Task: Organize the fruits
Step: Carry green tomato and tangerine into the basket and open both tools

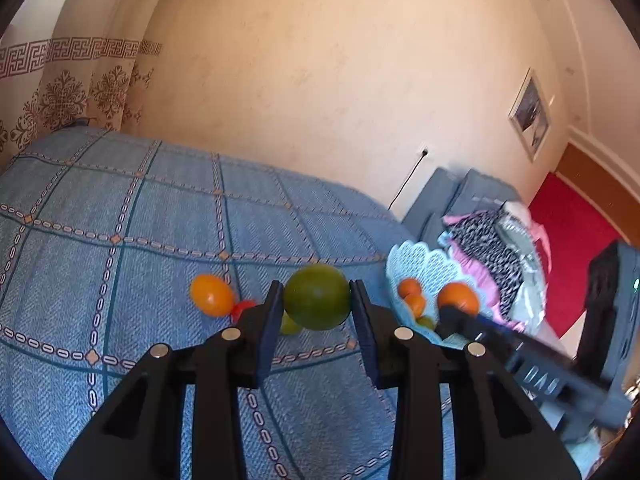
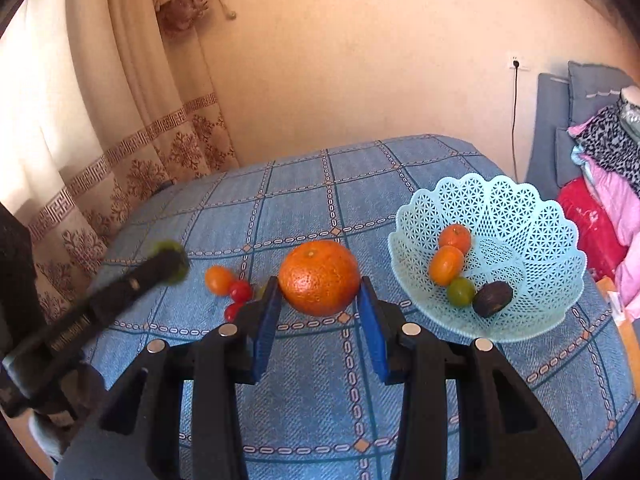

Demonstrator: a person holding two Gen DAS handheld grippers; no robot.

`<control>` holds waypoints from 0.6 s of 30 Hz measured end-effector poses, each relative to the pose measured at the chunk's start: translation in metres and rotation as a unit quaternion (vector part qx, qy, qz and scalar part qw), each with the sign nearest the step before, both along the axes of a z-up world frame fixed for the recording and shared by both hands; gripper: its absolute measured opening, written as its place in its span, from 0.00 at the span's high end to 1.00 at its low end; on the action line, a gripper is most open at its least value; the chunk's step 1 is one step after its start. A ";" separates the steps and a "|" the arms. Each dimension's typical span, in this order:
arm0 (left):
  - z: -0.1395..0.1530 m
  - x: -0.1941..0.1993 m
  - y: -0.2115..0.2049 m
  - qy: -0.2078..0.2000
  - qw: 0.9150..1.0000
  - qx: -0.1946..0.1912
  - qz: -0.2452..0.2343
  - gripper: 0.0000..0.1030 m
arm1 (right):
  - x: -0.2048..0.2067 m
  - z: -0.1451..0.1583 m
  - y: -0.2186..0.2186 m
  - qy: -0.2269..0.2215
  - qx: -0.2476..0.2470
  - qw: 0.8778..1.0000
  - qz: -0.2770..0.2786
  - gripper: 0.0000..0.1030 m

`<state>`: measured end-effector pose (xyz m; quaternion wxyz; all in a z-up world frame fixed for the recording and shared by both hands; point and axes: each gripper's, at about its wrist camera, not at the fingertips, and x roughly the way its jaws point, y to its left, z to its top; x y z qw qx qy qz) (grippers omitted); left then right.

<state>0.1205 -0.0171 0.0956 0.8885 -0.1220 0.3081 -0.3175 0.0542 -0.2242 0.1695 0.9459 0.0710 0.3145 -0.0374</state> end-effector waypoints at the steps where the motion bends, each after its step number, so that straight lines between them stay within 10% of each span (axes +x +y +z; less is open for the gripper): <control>1: -0.003 0.000 -0.003 0.001 1.000 0.010 0.003 0.66 | 0.001 0.000 -0.007 -0.001 0.004 1.000 -0.001 0.61; 18: 0.012 -0.007 -0.103 0.000 0.996 0.080 -0.049 0.66 | -0.004 0.002 -0.129 -0.009 0.008 0.999 -0.038 0.61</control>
